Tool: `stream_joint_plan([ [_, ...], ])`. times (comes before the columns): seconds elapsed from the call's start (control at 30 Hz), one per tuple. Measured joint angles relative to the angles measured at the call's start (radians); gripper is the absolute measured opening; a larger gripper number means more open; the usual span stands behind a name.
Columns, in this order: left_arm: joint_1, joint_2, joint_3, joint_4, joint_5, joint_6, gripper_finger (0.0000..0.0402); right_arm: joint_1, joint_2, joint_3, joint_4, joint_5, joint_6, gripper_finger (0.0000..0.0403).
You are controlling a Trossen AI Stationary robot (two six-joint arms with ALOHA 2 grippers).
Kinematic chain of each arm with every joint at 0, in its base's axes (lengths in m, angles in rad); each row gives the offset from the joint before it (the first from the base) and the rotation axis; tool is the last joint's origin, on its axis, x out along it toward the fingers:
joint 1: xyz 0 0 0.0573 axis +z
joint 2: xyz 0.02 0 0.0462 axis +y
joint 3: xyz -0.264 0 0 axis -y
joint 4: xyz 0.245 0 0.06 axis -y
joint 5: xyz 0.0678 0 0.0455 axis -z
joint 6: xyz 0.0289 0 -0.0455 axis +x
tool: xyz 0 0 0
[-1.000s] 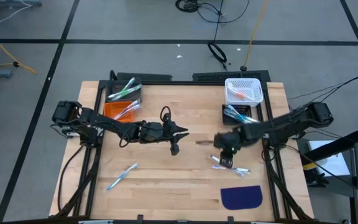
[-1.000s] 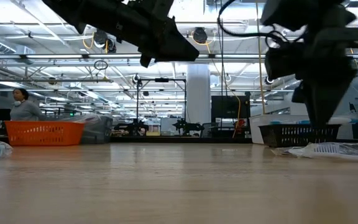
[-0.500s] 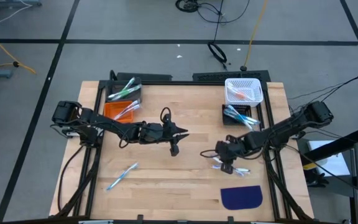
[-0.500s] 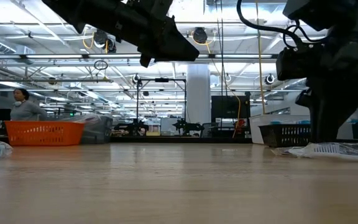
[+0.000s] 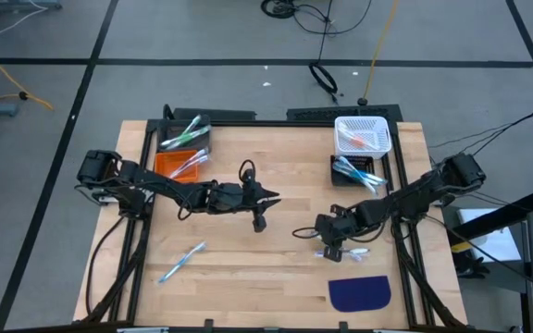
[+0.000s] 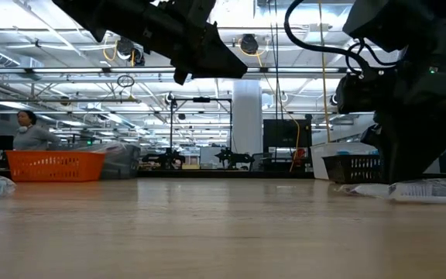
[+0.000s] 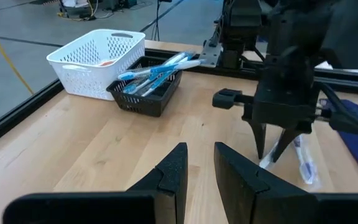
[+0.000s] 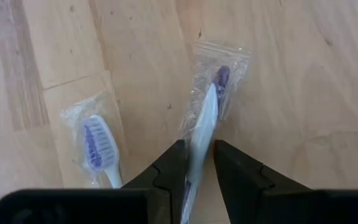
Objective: Pick & Place Toothbrushes
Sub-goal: Put the purple toothbrush in the orange bin
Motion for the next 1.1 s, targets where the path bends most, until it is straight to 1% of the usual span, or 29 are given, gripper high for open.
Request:
stream_joint_plan([
  [0.07, 0.000, 0.000, 0.000, -0.009, 0.000, 0.000, 0.0081, 0.003, 0.015, 0.000, 0.015, -0.002, -0.006, 0.0079],
  [0.17, 0.000, 0.000, 0.000, -0.014, 0.000, -0.001, 0.0081, 0.007, 0.024, 0.000, 0.004, 0.039, 0.032, 0.0074],
  [0.27, 0.000, 0.000, 0.000, -0.020, 0.000, -0.002, 0.0081, 0.008, 0.028, 0.000, -0.025, 0.059, 0.070, 0.0046],
  [0.33, 0.000, 0.000, 0.000, -0.020, 0.000, -0.002, 0.0081, 0.013, 0.027, 0.000, -0.021, 0.059, 0.058, 0.0020],
  [0.37, 0.000, 0.000, 0.000, -0.020, 0.000, -0.002, 0.0081, 0.016, 0.027, 0.000, -0.018, 0.061, 0.047, 0.0015],
  [0.57, 0.000, 0.000, 0.000, -0.019, 0.000, -0.002, 0.0081, 0.018, -0.017, -0.004, 0.009, 0.079, 0.006, 0.0014],
  [0.7, 0.000, 0.000, 0.000, -0.015, 0.000, -0.003, 0.0081, 0.010, -0.100, -0.008, 0.011, 0.174, -0.035, 0.0014],
  [0.83, 0.000, 0.000, 0.000, -0.009, 0.000, -0.005, 0.0081, 0.009, -0.193, -0.006, 0.024, 0.297, -0.080, 0.0014],
  [0.93, 0.000, 0.000, 0.000, -0.003, 0.000, -0.005, 0.0081, 0.004, -0.259, -0.006, 0.073, 0.372, -0.128, 0.0014],
  [1.0, 0.000, 0.000, 0.000, 0.006, 0.000, -0.011, 0.0081, -0.002, -0.290, -0.006, 0.132, 0.401, -0.174, 0.0013],
  [1.1, 0.000, 0.000, 0.000, 0.041, 0.000, -0.012, 0.0081, -0.016, -0.316, -0.006, 0.241, 0.407, -0.281, 0.0013],
])
